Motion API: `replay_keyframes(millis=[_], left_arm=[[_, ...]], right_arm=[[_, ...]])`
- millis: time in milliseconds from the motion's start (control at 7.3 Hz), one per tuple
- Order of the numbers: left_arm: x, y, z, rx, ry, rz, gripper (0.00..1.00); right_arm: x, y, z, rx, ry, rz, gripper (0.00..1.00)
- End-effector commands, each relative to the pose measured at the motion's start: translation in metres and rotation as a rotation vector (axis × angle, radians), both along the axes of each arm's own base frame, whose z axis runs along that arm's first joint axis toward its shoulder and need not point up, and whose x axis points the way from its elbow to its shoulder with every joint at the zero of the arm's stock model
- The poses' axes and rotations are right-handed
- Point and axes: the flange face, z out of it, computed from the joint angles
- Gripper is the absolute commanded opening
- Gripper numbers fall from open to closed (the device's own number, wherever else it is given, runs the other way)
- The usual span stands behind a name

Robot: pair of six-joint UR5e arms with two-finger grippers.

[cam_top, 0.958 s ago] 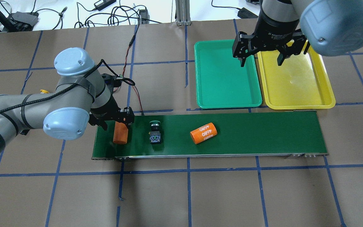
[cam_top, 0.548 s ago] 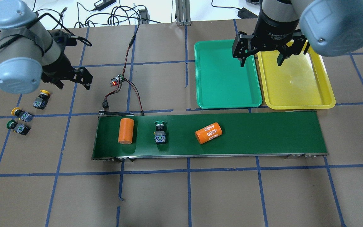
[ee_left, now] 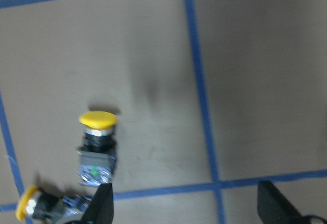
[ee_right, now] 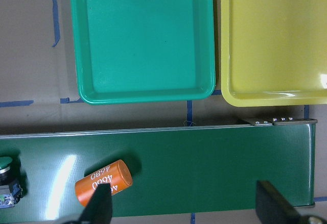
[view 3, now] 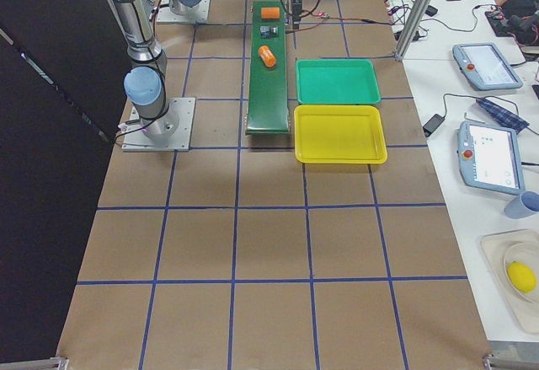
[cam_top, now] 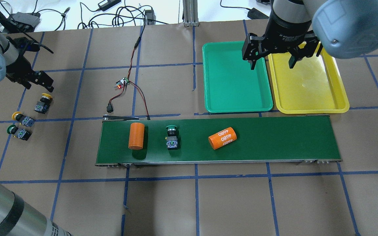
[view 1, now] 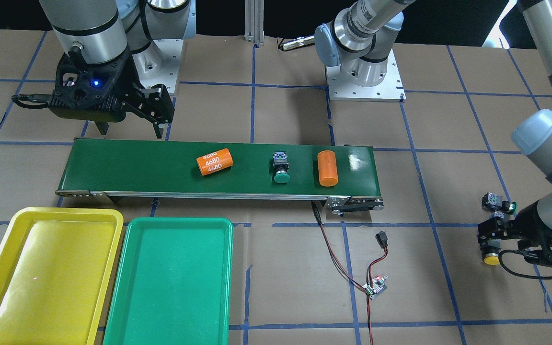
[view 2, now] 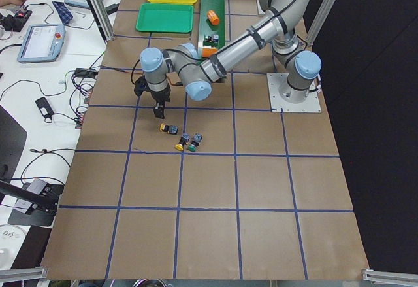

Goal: Sort buttons by color to trays
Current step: 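Grasp a yellow-capped button with the left gripper and carry it to the belt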

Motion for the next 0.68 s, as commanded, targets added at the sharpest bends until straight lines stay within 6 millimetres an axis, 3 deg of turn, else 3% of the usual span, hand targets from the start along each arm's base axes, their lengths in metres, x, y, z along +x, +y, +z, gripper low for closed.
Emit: replay_keyframes(millis=[0,137,274,411,548], left_arm=[[0.025,0.010,-0.052,0.026,0.017,-0.045,1.00],[0.027,0.013,-0.063,0.017,0.012,-0.037,1.00],[0.028,0.017,-0.070,0.019,0.015,-0.043,0.33],[0.028,0.019,-0.072,0.024,0.017,-0.057,0.00],[0.026,0.022,-0.068,0.022,0.017,-0.044,0.00]], right_arm=[[0.000,0.000,-0.001,0.001,0.000,0.001,1.00],[0.000,-0.001,-0.002,0.003,0.000,0.001,1.00],[-0.001,-0.001,-0.002,0.005,0.001,-0.001,1.00],[-0.001,-0.001,-0.002,0.005,0.001,-0.001,1.00],[-0.002,0.000,-0.006,0.011,0.001,-0.002,1.00]])
